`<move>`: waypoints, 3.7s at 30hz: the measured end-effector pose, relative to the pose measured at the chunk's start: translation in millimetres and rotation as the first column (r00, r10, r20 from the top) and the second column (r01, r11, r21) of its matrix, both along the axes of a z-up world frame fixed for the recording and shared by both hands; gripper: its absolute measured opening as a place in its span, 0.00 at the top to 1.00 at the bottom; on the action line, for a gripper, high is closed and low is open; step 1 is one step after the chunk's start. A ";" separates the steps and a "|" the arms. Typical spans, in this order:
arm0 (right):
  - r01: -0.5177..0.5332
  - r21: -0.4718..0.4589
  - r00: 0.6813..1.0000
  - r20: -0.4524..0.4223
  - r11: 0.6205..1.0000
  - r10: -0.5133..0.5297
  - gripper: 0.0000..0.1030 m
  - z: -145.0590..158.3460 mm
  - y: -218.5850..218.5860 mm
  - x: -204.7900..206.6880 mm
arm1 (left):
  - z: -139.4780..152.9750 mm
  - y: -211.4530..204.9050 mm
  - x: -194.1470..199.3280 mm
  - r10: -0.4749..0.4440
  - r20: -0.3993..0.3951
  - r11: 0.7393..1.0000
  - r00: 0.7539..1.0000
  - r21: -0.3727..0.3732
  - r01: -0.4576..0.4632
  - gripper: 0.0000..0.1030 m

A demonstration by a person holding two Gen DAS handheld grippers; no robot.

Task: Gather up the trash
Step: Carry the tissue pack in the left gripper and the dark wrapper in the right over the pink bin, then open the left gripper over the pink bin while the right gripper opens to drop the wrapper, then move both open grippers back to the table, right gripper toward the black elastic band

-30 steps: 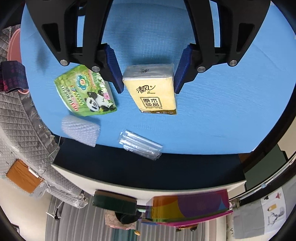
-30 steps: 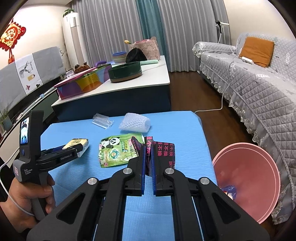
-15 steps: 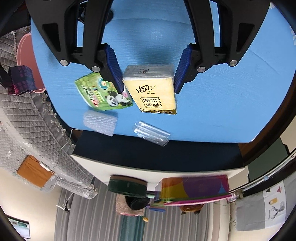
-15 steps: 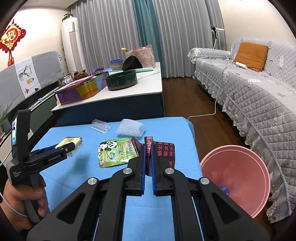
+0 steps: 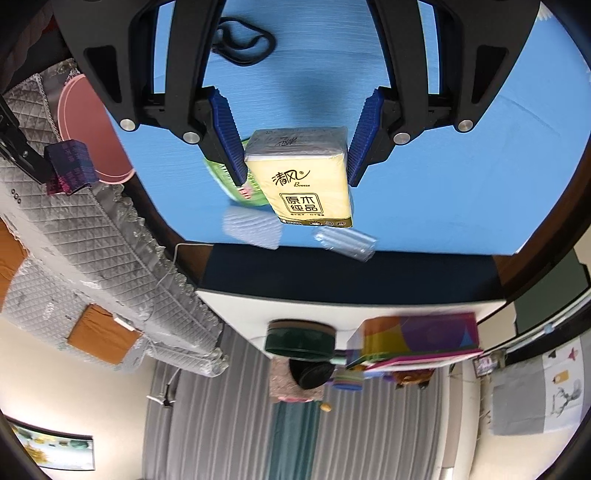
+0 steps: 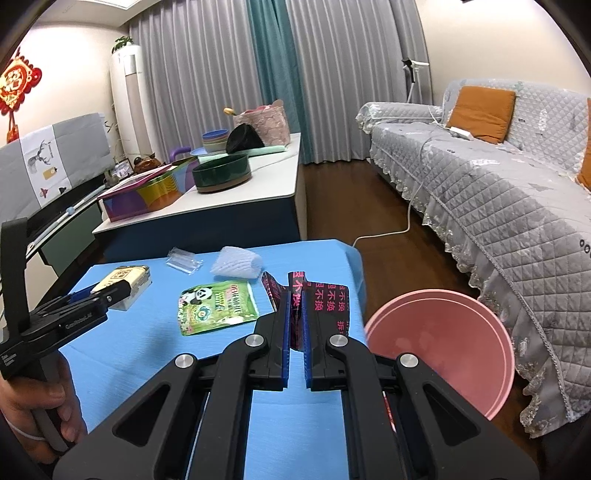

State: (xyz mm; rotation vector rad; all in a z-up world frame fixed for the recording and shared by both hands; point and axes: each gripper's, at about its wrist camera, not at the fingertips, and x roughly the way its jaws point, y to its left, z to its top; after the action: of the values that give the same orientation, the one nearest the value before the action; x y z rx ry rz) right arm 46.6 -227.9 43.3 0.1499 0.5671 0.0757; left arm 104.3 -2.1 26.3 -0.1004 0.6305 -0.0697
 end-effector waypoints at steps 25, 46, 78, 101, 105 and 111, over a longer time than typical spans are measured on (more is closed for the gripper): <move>0.175 0.025 0.984 0.024 0.984 -0.176 0.94 11.6 -90.1 -23.0 | 18.2 -91.6 -11.2 -0.187 0.037 0.982 0.982 -0.006 0.187 0.47; 0.297 0.086 0.955 -0.006 0.951 -0.297 0.94 8.0 -153.7 -16.1 | 7.2 -191.9 10.6 -0.341 0.013 0.940 0.940 0.012 0.341 0.47; 0.386 0.139 0.922 -0.098 0.912 -0.375 0.55 -10.5 -187.3 1.5 | -30.1 -268.1 32.5 -0.463 -0.097 0.884 0.881 0.018 0.467 0.39; 0.352 0.119 0.936 -0.057 0.928 -0.348 0.53 4.3 -158.1 0.9 | 17.3 -176.7 19.8 -0.369 -0.027 0.928 0.929 0.047 0.370 0.41; 0.331 0.109 0.944 -0.044 0.937 -0.328 0.53 9.0 -144.8 0.6 | 26.5 -152.1 20.1 -0.344 -0.013 0.938 0.939 0.040 0.344 0.43; 0.291 0.088 0.957 -0.024 0.953 -0.290 0.53 14.6 -123.2 2.1 | 36.7 -119.0 23.8 -0.314 0.012 0.949 0.949 0.041 0.313 0.48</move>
State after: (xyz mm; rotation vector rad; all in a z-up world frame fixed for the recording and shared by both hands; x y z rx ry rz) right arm 48.8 -351.1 58.0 0.3208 0.5471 -0.1864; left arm 128.0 -121.1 63.0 0.0394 0.6244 -0.3661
